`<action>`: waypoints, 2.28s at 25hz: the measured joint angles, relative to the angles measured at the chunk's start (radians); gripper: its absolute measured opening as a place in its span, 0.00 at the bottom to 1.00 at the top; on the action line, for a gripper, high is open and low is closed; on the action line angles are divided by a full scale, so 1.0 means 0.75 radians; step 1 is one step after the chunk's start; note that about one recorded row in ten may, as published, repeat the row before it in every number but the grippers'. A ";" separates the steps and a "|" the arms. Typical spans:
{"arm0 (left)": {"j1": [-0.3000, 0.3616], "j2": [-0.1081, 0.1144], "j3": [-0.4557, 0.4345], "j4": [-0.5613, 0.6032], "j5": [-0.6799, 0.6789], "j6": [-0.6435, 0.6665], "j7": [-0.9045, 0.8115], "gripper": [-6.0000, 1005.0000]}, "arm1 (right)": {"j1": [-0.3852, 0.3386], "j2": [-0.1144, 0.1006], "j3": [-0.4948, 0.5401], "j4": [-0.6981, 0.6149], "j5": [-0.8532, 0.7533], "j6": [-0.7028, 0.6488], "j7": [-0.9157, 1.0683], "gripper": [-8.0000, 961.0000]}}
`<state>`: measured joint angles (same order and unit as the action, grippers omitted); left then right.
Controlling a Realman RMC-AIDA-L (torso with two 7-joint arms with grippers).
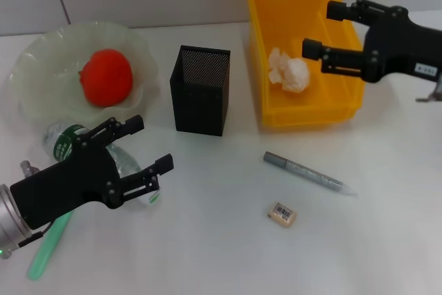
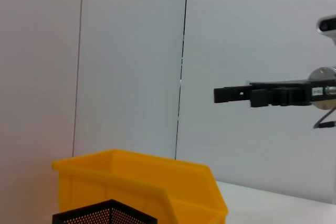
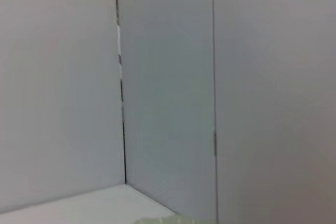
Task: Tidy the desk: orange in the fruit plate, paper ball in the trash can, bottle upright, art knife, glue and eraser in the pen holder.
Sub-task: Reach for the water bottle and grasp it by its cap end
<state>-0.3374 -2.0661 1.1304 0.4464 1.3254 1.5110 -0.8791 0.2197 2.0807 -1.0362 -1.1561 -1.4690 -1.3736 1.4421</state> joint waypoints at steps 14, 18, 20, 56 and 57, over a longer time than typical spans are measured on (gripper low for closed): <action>-0.029 -0.003 0.001 -0.010 0.000 -0.043 0.002 0.77 | -0.022 -0.002 0.279 0.648 0.363 -0.290 -0.677 0.86; -0.031 -0.005 0.003 -0.010 0.000 -0.054 0.003 0.77 | -0.037 -0.004 0.300 0.777 0.361 -0.318 -0.816 0.86; -0.031 -0.006 0.004 -0.010 0.000 -0.052 0.003 0.77 | -0.048 -0.003 0.300 0.794 0.361 -0.329 -0.841 0.86; -0.048 -0.004 0.372 1.450 1.109 -0.031 -1.028 0.77 | -0.053 -0.039 0.357 1.057 0.348 -0.347 -0.651 0.85; -0.048 -0.004 0.372 1.450 1.109 -0.031 -1.028 0.76 | -0.052 -0.038 0.357 1.057 0.348 -0.347 -0.649 0.85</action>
<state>-0.3736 -2.0694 1.4091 1.5343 2.1570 1.4875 -1.6505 0.1805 2.0524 -0.7683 -0.3636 -1.2079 -1.6338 0.9550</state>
